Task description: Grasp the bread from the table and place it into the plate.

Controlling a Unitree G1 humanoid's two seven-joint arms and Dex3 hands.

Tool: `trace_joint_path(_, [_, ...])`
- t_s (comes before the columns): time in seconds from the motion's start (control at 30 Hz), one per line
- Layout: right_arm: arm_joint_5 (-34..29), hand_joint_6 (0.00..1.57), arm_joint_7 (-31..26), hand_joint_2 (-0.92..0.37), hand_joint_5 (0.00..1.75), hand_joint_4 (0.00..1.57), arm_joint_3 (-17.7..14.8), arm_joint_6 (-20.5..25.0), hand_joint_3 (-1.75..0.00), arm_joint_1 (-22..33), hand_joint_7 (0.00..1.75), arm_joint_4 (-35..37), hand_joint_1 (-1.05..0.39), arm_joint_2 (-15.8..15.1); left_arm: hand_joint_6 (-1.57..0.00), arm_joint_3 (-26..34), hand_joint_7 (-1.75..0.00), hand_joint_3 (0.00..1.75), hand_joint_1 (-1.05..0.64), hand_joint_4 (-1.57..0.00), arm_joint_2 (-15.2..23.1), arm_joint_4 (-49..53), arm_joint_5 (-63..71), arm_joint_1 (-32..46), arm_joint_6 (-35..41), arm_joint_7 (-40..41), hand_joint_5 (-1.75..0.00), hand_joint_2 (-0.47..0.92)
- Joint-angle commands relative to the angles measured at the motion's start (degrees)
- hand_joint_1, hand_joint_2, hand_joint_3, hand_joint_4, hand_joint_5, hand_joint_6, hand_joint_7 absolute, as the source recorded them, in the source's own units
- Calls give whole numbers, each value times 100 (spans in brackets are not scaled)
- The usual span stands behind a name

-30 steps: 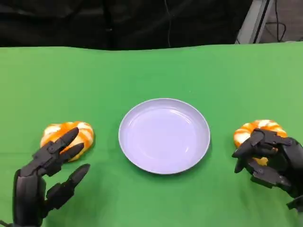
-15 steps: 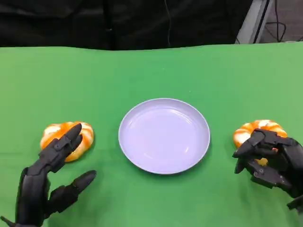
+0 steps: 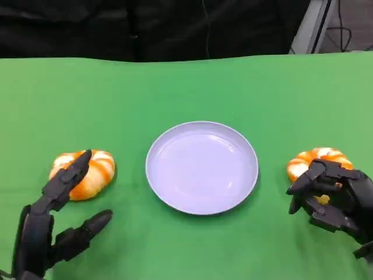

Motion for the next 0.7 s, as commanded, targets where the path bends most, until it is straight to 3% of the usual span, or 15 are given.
trace_joint_path(0.03, [43,87,-36,-87,146,81,-33,-11,-61,12,101,-12,8,-72,-31,4,0,29,-71,-35,221,-101,242,-38,97,313,0,92])
trace_joint_path(0.4, [42,87,-38,-88,146,81,-32,-11,-59,12,102,-12,8,-72,-31,-132,0,30,-72,-35,286,-111,277,-31,130,505,0,92])
trace_joint_path(0.5, [23,88,-36,-88,146,82,-22,-19,-58,26,102,-8,8,-85,-31,-96,0,29,-70,-35,534,-312,892,-70,533,986,0,92])
trace_joint_path(0.7, [21,88,-38,-87,146,82,-20,-20,-59,27,101,-7,8,-86,-31,-214,0,28,-69,-35,611,-396,1092,-55,686,1306,0,92])
